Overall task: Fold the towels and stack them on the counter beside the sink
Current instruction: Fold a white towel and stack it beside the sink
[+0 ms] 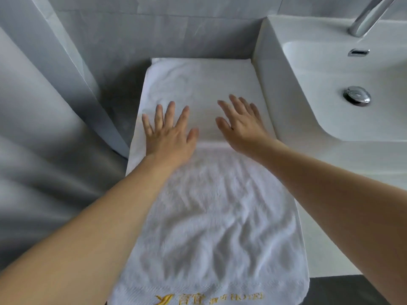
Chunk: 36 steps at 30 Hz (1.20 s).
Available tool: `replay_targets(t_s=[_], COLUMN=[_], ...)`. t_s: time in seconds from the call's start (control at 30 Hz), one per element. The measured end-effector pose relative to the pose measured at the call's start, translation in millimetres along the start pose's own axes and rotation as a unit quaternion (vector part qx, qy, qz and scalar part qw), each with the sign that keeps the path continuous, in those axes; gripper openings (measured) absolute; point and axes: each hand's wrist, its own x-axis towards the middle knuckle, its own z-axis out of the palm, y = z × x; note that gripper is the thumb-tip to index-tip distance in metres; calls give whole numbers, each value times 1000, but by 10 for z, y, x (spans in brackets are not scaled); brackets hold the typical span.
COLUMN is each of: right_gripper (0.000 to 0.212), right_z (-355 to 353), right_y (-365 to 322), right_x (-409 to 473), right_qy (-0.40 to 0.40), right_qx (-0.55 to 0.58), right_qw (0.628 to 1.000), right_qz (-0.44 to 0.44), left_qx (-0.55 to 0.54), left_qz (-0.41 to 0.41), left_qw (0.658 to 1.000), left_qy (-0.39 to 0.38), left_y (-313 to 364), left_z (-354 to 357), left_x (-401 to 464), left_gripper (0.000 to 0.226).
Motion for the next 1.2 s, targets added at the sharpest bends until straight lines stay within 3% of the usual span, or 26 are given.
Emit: replay_targets(t_s=[0.13, 0.27, 0.43, 0.57, 0.73, 0.8, 0.9, 1.03, 1.2], right_gripper=[62, 71, 74, 81, 83, 80, 73, 68, 69], right_z=[243, 374, 351, 350, 376, 366, 363, 374, 342], right_y=[310, 454, 429, 449, 461, 444, 436, 449, 466], right_x=[282, 276, 295, 325, 344, 333, 329, 343, 363], right_qy=[-94, -71, -80, -94, -84, -77, -70, -64, -69], right_qx=[-40, -47, -64, -55, -50, -54, -50, -48, -37], right_qw=[993, 994, 992, 991, 992, 993, 993, 992, 993], right_qz=[56, 70, 74, 74, 79, 78, 84, 95, 93], left_qx=[-3, 8, 10, -1, 14, 18, 18, 3, 20], left_qz=[-17, -36, -43, -33, -65, -58, -43, -58, -63], left_qw=[999, 997, 999, 998, 994, 996, 998, 996, 992], left_qy=[-39, -62, -1, -49, -87, -63, 34, -70, -103], left_y=[-55, -92, -32, -27, -88, -79, -79, -154, -241], left_z=[190, 150, -107, -110, 40, -51, -161, -37, -47], left_x=[78, 172, 1024, 1658, 1823, 1921, 2161, 2327, 2392], left_gripper=[68, 70, 64, 64, 73, 74, 68, 70, 87])
